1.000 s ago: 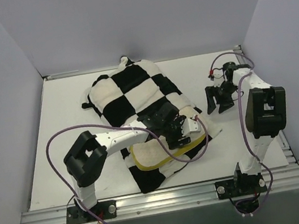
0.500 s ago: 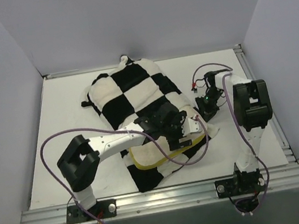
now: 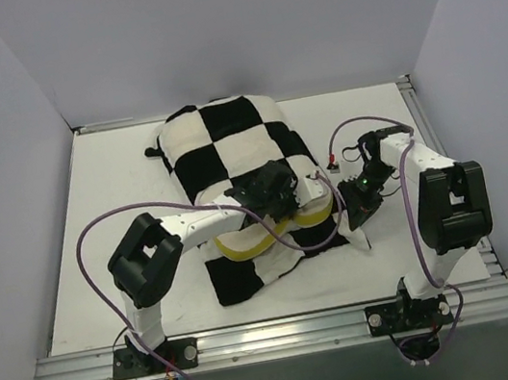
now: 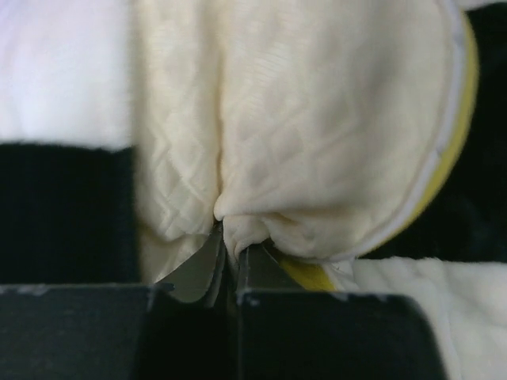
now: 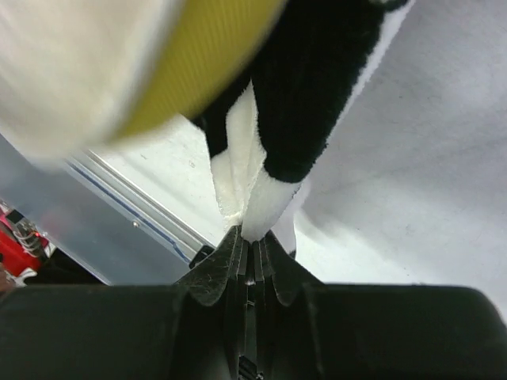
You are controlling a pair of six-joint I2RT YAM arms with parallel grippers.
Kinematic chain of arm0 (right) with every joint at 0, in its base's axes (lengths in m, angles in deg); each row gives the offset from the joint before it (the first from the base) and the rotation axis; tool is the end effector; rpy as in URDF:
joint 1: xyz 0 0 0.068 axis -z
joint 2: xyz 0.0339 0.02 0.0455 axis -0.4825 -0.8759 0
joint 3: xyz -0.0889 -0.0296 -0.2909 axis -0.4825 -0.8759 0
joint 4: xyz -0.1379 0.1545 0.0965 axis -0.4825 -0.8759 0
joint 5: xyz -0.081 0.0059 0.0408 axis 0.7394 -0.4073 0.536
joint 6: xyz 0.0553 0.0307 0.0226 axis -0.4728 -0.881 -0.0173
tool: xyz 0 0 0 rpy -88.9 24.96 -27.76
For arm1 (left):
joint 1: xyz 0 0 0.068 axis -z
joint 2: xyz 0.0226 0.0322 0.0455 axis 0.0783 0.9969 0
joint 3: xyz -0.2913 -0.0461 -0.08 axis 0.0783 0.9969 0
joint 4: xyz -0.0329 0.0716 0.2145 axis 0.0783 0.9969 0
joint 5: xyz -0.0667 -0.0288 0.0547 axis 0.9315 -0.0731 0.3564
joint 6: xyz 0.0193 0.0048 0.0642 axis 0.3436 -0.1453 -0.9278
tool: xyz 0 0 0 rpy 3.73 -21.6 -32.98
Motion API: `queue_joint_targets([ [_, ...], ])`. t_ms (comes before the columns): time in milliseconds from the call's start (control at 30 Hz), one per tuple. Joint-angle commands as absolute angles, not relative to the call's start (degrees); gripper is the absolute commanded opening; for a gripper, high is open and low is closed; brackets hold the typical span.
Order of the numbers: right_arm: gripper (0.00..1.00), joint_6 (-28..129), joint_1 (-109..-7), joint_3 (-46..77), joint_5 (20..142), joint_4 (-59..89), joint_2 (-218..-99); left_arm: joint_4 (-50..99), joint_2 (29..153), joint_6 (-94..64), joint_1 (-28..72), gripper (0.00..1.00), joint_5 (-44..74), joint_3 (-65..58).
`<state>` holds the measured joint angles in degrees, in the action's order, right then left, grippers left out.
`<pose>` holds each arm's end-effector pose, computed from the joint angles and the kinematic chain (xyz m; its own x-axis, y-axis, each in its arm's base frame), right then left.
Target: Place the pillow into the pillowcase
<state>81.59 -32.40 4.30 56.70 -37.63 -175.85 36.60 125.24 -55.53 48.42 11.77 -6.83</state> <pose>0.2742 0.0455 0.2223 -0.8751 -0.4022 -0.2691 -0.4837 0.7439 0.4610 0.2486 -0.3367 0.2369 0.0363 0.7529 -0.6572 0.9315 0.2126 0.2950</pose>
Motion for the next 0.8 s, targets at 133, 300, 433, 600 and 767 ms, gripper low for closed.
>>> queue_joint_targets([
  [133,0.0,92.0,-32.72,0.42,55.69,-62.19,-171.2,26.28,129.39,-63.0,36.65,0.0,-8.42,-14.21],
  [300,0.0,98.24,-32.98,-0.99,52.98,-68.68,-168.82,25.04,133.27,-61.87,31.55,0.0,-10.36,-17.99],
  [433,0.0,102.28,-35.86,0.58,49.9,-71.94,-168.38,26.35,131.88,-60.99,31.19,0.0,-8.26,-16.68],
  [600,0.0,103.87,-43.77,1.99,45.76,-72.13,-162.51,29.95,121.44,-62.03,29.62,0.0,9.28,-4.14],
  [767,0.39,104.93,-43.47,7.78,42.94,-71.87,-160.9,49.33,99.99,-83.41,28.56,0.0,37.83,14.59],
])
